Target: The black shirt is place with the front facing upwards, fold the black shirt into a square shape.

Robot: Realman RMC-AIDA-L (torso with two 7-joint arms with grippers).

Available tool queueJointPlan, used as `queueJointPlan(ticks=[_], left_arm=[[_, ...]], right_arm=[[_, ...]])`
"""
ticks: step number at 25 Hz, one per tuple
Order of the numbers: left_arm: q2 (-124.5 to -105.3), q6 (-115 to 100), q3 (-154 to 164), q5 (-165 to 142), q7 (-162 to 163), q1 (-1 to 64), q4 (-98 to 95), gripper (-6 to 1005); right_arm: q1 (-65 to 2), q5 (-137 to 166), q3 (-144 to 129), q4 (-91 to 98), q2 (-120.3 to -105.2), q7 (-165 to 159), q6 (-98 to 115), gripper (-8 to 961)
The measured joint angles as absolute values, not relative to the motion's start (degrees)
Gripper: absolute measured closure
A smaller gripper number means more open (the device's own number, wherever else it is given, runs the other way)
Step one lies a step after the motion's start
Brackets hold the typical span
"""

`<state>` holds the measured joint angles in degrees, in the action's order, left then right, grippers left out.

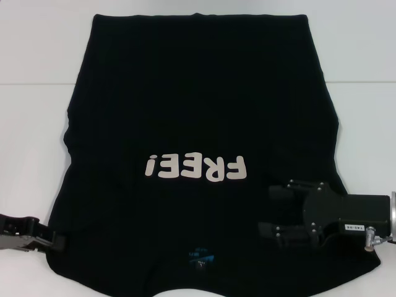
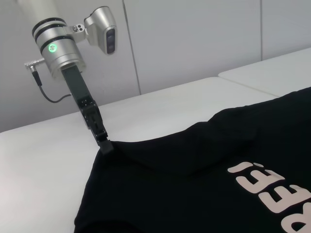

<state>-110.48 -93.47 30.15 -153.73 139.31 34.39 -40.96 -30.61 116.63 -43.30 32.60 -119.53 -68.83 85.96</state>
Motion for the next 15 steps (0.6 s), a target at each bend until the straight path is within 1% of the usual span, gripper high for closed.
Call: queueJointPlan(ticks=[5, 8, 10, 12, 14, 15], left_arm=[[-110.48, -93.18, 30.19, -153.79, 138.57, 34.38, -40.97, 651], [-110.48, -93.16, 30.21, -153.82, 137.99, 34.37, -40.87, 889], [-110.48, -93.16, 30.05, -153.66, 137.37, 34.31, -40.73, 903], [-110.48, -93.16, 29.97, -153.54, 137.15, 34.26, -40.7, 917], [-110.48, -93.18, 29.74, -153.35, 136.1, 34.12, -40.65, 932], [-110.48, -93.18, 29.7, -153.34, 135.98, 34.11, -40.67, 939]], right_arm=[[-30.44, 116.5, -43.08, 32.61, -119.53, -68.91, 86.0, 67], [-30.34, 116.44, -43.04, 32.62, -119.4, -69.61, 86.11, 67], [-30.3, 116.42, -43.0, 32.81, -119.12, -71.21, 86.13, 67], [-30.4, 116.41, -42.98, 33.16, -118.49, -74.79, 86.08, 67], [-31.04, 116.6, -43.14, 33.57, -116.95, -81.91, 85.92, 67], [-31.48, 116.83, -43.23, 33.9, -115.9, -85.92, 85.73, 67]])
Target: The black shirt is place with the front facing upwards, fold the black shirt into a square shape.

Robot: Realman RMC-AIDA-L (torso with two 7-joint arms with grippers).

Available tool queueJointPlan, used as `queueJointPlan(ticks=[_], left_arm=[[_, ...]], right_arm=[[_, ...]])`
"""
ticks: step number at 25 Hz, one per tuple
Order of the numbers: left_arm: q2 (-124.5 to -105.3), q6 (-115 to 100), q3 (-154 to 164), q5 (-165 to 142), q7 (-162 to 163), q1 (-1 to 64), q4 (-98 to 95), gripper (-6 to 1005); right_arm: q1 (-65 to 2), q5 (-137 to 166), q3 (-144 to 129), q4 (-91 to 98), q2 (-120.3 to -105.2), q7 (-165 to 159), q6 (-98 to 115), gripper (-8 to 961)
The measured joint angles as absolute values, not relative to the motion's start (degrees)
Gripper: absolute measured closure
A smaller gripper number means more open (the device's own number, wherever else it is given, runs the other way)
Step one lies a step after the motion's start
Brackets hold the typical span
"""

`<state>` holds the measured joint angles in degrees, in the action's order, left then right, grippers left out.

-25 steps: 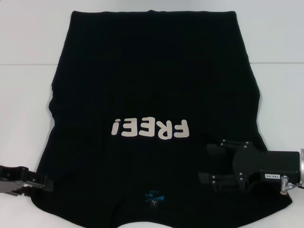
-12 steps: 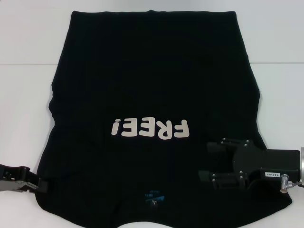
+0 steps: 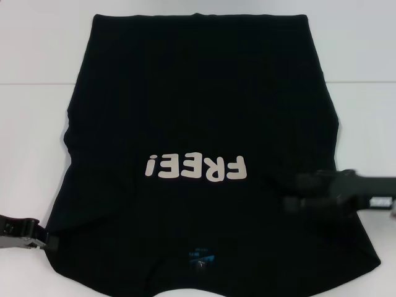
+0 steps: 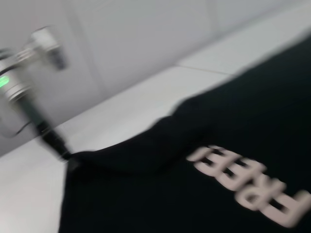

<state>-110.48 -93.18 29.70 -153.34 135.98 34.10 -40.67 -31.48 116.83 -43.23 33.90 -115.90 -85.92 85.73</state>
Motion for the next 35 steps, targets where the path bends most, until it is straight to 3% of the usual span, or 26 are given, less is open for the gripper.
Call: queueJointPlan(ticks=[7, 10, 13, 21, 35], left_arm=[[-110.52, -93.5, 29.71, -153.03, 135.4, 34.67, -40.88, 967], [-110.63, -93.57, 29.8, -152.96, 134.92, 34.94, -41.09, 967], [-110.65, -93.6, 29.97, -152.94, 134.11, 35.12, -41.1, 967], [-110.66, -93.44, 30.03, -152.92, 133.6, 35.49, -40.63, 967], [-110.65, -93.6, 29.82, -152.93, 133.78, 35.51, -40.6, 967]], right_arm=[[-36.34, 127.45, -43.44, 38.57, -107.1, -119.84, 86.34, 68], [-38.46, 135.6, -43.05, 40.74, -104.87, -131.65, 88.95, 68], [-39.94, 143.36, -42.38, 42.78, -104.83, -137.56, 92.33, 68], [-40.1, 149.65, -42.81, 42.23, -107.13, -138.76, 93.37, 67], [-40.48, 150.7, -43.55, 37.73, -109.25, -136.05, 91.86, 72]])
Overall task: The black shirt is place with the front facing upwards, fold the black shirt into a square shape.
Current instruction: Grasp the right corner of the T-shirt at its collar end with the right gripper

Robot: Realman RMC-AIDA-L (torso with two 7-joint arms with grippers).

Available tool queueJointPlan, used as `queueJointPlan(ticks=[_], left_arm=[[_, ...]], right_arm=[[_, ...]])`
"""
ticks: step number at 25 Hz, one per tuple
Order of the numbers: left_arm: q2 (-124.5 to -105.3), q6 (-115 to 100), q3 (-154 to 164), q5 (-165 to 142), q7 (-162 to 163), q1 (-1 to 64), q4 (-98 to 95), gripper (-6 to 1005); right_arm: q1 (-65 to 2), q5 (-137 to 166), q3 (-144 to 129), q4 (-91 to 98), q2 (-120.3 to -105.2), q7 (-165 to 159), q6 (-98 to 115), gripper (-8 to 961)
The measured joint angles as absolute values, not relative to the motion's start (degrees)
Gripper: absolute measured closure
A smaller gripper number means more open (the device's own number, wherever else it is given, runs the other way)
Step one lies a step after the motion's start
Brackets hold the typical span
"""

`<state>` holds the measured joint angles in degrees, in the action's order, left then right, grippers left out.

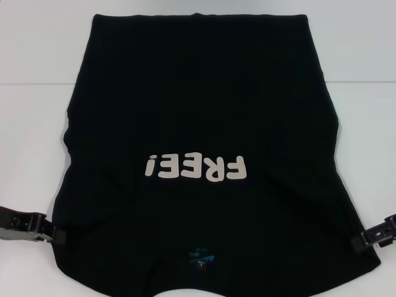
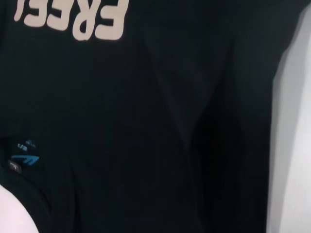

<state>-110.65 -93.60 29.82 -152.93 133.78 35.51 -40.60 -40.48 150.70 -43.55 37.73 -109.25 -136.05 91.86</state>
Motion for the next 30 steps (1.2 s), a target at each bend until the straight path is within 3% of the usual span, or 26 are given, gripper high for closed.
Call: queueJointPlan(ticks=[30], left_arm=[[-110.65, -93.87, 29.82, -152.93, 134.03, 35.68, -40.4, 968]], right_arm=[[-44.09, 150.56, -44.68, 35.14, -112.19, -134.62, 92.03, 73]])
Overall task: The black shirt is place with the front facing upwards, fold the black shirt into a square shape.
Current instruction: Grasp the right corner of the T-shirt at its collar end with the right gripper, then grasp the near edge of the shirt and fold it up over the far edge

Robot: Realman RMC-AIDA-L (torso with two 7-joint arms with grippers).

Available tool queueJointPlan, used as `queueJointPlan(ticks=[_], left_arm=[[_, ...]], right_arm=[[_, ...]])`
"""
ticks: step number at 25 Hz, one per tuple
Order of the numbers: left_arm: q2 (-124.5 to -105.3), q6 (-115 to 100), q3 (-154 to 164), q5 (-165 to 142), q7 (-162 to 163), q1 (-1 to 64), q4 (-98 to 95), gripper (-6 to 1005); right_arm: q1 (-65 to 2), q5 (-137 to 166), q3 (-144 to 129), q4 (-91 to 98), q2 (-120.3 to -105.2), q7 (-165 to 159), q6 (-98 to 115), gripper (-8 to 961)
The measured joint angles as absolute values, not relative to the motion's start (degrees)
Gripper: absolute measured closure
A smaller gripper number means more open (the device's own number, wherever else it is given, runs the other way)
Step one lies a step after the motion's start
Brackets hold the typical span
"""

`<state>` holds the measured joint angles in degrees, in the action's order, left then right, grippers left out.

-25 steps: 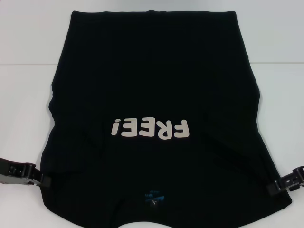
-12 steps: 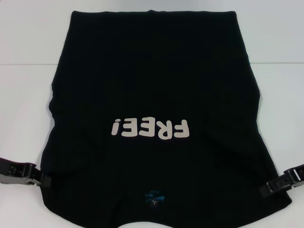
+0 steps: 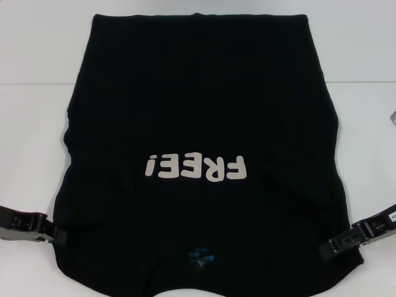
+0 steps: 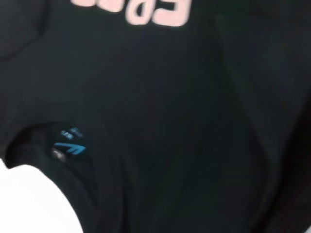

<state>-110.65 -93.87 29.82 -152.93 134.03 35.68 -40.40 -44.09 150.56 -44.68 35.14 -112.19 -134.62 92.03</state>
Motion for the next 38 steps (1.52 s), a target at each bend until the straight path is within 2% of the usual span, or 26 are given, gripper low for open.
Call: queueJointPlan(ticks=[11, 17, 27, 31, 33, 38], left_arm=[[-110.65, -93.87, 29.73, -152.93, 133.88, 35.66, -40.0, 968], [-110.65, -94.18, 29.7, -152.93, 133.63, 35.67, -39.9, 967], [-110.46, -95.27, 29.63, -152.39, 133.59, 35.85, -39.88, 967], [-110.2, -97.07, 29.77, -152.05, 132.97, 36.06, -39.06, 967], [-109.38, -99.95, 29.97, -151.73, 131.32, 36.71, -36.86, 967], [-106.93, -106.9, 29.83, -151.76, 127.93, 37.47, -31.79, 967]], right_arm=[[-44.39, 150.96, -45.03, 35.52, -112.5, -134.01, 91.62, 73], [-44.38, 151.25, -46.21, 35.58, -112.51, -134.14, 91.51, 230], [-44.46, 151.27, -46.58, 35.59, -112.29, -134.44, 91.76, 676], [-44.72, 151.26, -46.59, 35.6, -111.76, -133.75, 92.53, 813], [-44.96, 151.25, -46.59, 35.6, -111.09, -132.5, 94.16, 882], [-45.21, 151.24, -47.43, 35.63, -108.75, -127.61, 100.94, 885]])
